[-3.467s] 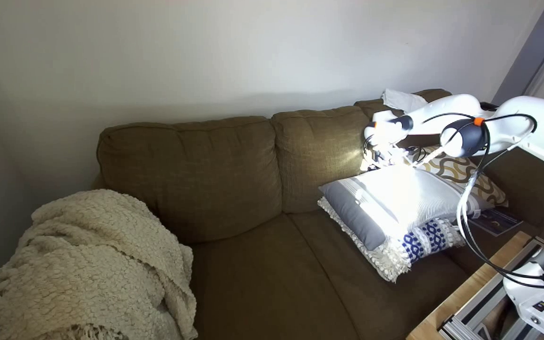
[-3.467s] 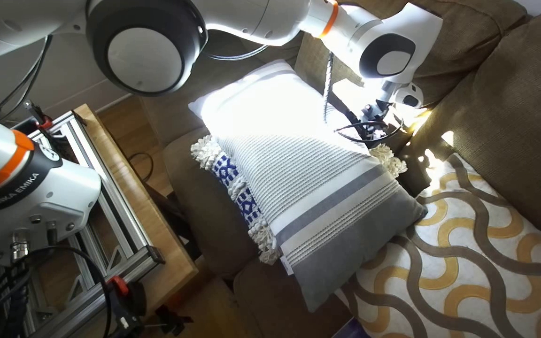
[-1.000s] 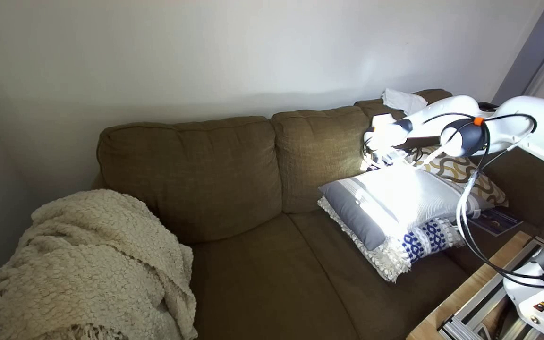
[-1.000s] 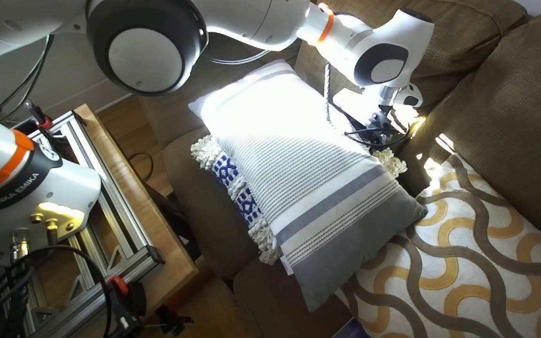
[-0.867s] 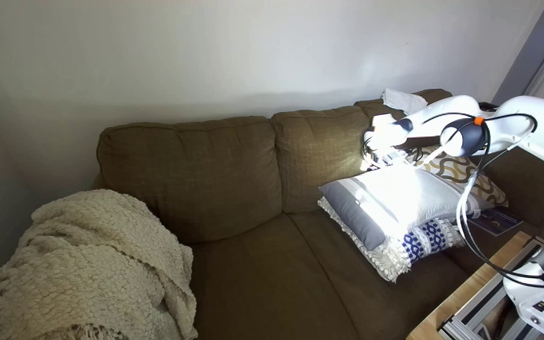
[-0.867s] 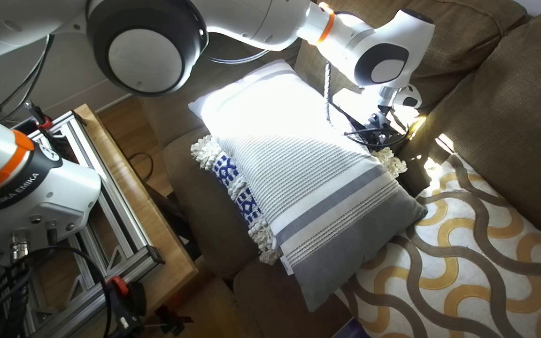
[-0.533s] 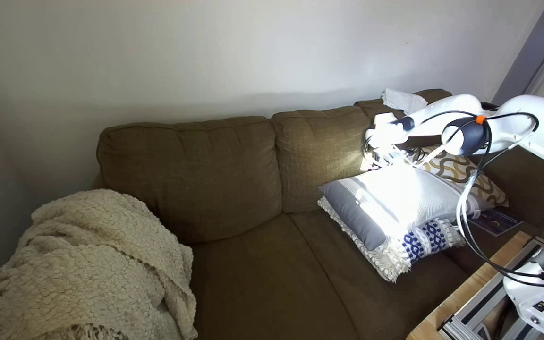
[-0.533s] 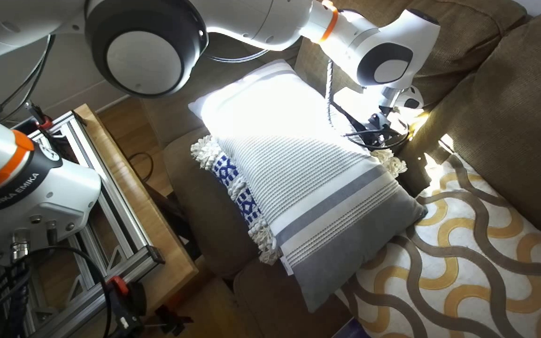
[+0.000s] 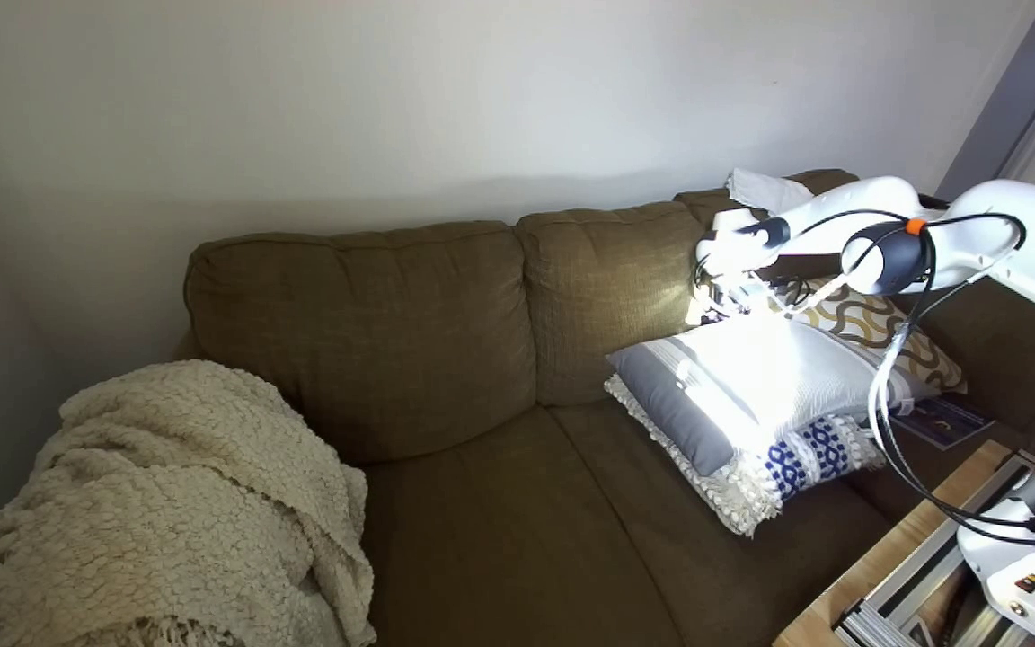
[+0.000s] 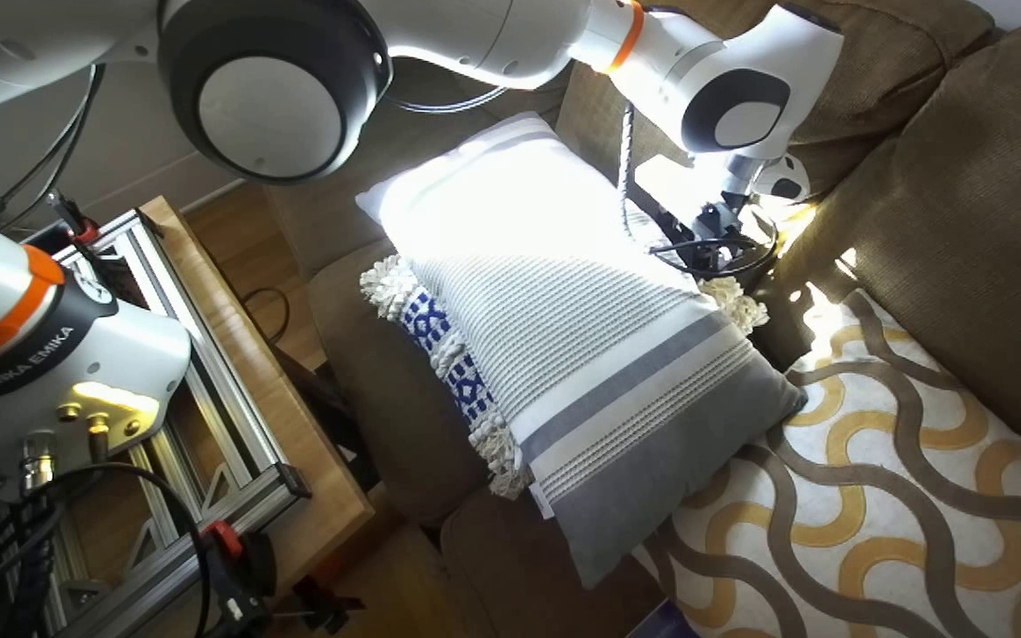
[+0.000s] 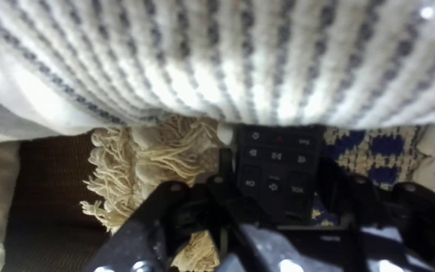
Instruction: Remove the remote controller from under the striped pillow and put it on top of the pillow
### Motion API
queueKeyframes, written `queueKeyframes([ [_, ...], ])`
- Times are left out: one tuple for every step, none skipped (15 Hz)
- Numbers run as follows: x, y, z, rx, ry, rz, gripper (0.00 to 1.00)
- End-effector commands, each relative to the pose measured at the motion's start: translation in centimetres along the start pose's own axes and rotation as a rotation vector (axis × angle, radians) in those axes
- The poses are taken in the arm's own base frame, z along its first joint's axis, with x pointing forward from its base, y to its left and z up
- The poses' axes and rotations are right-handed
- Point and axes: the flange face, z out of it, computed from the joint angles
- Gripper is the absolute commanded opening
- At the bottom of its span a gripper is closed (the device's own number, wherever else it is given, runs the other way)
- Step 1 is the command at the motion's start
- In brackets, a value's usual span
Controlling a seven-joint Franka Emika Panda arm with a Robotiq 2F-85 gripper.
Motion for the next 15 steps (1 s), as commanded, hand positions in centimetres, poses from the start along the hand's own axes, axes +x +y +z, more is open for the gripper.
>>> queueKeyframes([
  [0.2, 0.5, -2.1, -0.014, -0.005, 0.049, 0.29],
  [0.2, 0.5, -2.6, -0.028, -0.012, 0.056, 0.29],
  [0.1, 0.6, -3.1, -0.037, -0.018, 0.067, 0.29],
  [0.1, 0.7, -3.5, -0.045, -0.018, 0.078, 0.29],
  [0.2, 0.7, -4.1, -0.055, -0.016, 0.085, 0.29],
  [0.2, 0.7, -4.5, -0.065, -0.018, 0.096, 0.29],
  [0.2, 0.8, -5.1, -0.072, -0.018, 0.108, 0.29],
  [0.2, 0.9, -5.3, -0.077, -0.016, 0.113, 0.29],
  [0.1, 0.9, -5.4, -0.078, -0.022, 0.111, 0.29],
  [0.1, 0.8, -5.3, -0.082, -0.025, 0.111, 0.29],
  [0.1, 0.8, -5.2, -0.081, -0.025, 0.107, 0.29],
  [0.1, 0.7, -5.1, -0.079, -0.026, 0.105, 0.29],
  [0.1, 0.6, -5.0, -0.076, -0.025, 0.102, 0.29],
  [0.1, 0.5, -4.9, -0.075, -0.027, 0.1, 0.29],
  [0.1, 0.5, -4.7, -0.074, -0.03, 0.096, 0.29],
])
